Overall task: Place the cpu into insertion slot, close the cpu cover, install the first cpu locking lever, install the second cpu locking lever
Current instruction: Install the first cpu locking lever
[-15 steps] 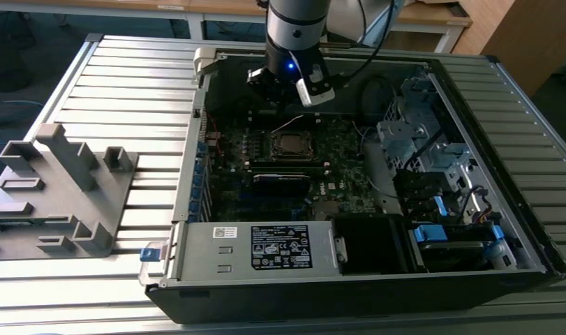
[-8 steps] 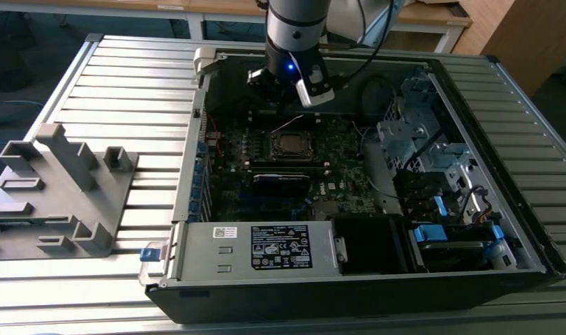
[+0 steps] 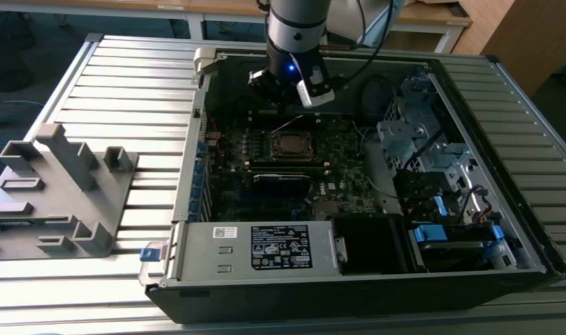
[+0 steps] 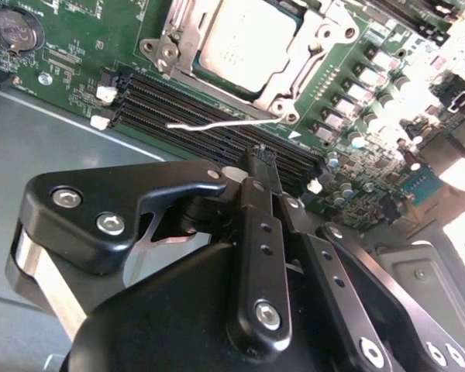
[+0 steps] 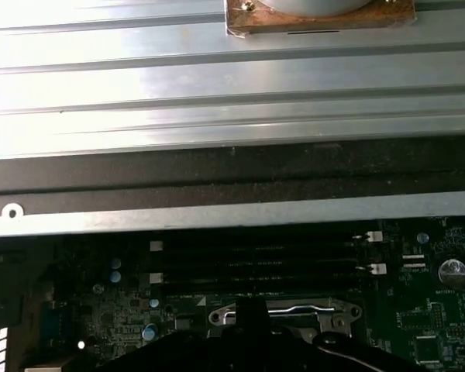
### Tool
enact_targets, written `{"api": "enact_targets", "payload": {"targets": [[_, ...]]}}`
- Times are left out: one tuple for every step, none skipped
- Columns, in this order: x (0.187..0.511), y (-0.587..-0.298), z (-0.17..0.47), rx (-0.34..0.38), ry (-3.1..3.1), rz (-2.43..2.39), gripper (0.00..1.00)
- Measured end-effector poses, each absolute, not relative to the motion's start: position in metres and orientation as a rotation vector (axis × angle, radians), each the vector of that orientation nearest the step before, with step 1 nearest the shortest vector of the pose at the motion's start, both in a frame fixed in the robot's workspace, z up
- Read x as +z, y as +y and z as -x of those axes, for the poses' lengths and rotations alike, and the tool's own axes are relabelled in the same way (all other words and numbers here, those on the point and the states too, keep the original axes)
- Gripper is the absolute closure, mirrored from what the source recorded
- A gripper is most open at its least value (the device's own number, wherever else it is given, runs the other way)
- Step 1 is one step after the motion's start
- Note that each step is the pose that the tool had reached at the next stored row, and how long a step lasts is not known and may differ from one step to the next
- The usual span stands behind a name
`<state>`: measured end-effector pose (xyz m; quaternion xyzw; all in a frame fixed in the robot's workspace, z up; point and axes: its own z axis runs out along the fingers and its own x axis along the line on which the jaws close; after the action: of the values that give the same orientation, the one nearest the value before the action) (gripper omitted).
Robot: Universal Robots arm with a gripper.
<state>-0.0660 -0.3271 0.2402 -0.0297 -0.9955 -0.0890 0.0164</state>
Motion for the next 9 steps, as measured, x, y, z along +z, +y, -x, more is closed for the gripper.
{"api": "enact_targets", "payload": {"targets": [[0.2398,-0.3270,0.0650,-0.276,-3.095,0.092,0.90],[0.2396,-0.3270,0.0642,-0.275,-3.095,0.092,0.90],[0.2394,-0.3270,0.0637,-0.273,-3.095,0.093,0.90],[0.2392,-0.3270,0.0631,-0.271,-3.096,0.093,0.90],[0.2391,-0.3270,0.0630,-0.270,-3.095,0.093,0.90],[0.2390,-0.3270,0.0628,-0.270,-3.096,0.093,0.90],[0.2386,-0.3270,0.0626,-0.270,-3.096,0.093,0.90],[0.2381,-0.3270,0.0622,-0.270,-3.096,0.093,0.90],[0.2376,-0.3270,0.0615,-0.270,-3.096,0.093,0.90]]}}
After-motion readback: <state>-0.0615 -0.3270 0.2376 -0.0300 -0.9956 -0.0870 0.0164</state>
